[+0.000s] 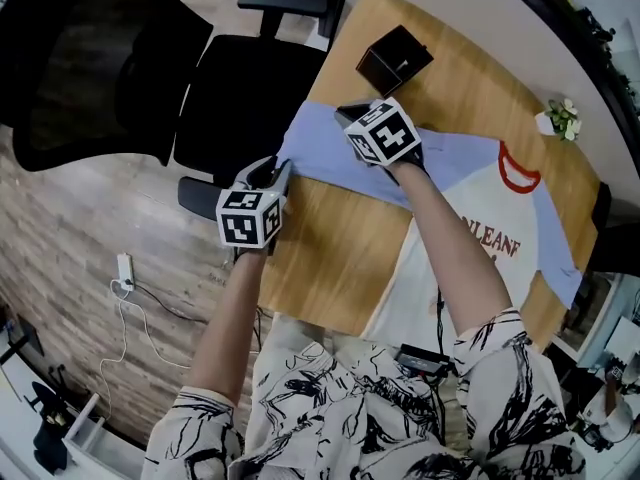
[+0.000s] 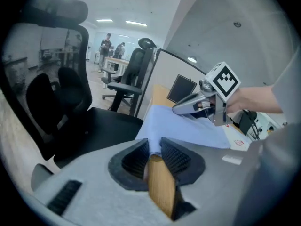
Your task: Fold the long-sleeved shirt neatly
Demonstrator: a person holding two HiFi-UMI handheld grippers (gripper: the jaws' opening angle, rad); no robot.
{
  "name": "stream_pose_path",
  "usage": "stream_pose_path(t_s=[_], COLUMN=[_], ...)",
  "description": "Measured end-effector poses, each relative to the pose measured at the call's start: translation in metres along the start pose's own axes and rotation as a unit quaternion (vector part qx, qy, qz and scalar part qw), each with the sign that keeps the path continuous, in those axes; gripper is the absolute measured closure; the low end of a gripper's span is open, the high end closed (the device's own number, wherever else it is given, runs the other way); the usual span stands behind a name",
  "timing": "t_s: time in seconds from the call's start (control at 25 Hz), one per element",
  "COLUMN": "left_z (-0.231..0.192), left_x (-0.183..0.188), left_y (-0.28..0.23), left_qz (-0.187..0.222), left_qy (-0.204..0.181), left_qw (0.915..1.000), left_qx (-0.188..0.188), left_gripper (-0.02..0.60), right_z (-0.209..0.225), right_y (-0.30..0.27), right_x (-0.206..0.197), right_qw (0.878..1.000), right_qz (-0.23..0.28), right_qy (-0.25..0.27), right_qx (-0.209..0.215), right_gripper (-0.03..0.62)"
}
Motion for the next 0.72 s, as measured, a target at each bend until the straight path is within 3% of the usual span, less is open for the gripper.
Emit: stream_pose_path(t_s=[0.12,0.28,0.44,0.72], left_z=[-0.001,0.022,0.043,0.114], left_x=[0.009,0.022,0.033,0.057], left_y=[0.006,0.019,0.027,0.047], left_qz=[0.019,0.036,0.051,0.082], left_qy=[-0.001,-0.046,-0.053,-0.074], left_qw=[0.9997,0.9983,0.9973,0.9897], left_qx=[0.017,0.009,-0.007,-0.091], left_gripper=[0.561,0.563,0.563,0.563], right_z=[-0.003,-0.002,0.002,0.011], right_y=[0.002,0.017,0.035,0.097], right_x=[0.002,0.013,0.019,0.029], right_qw=[1.000,1.000,0.999,0.995], right_qz=[0.001,0.020,0.030,0.054], right_qy=[0.005,0.014,0.007,-0.002], right_qx=[0.006,-0.012,-0.026,-0.085], right_gripper=[0.572,0.574,0.574,0.574])
Point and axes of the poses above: the fingertips, and each gripper's own axes: y backward along the fingers, z to its right, x out of its top, the point moved 2 cm from there along y, backward along the fingers, and after that the axes turned 15 degrees about y, right-handed, at the moved point
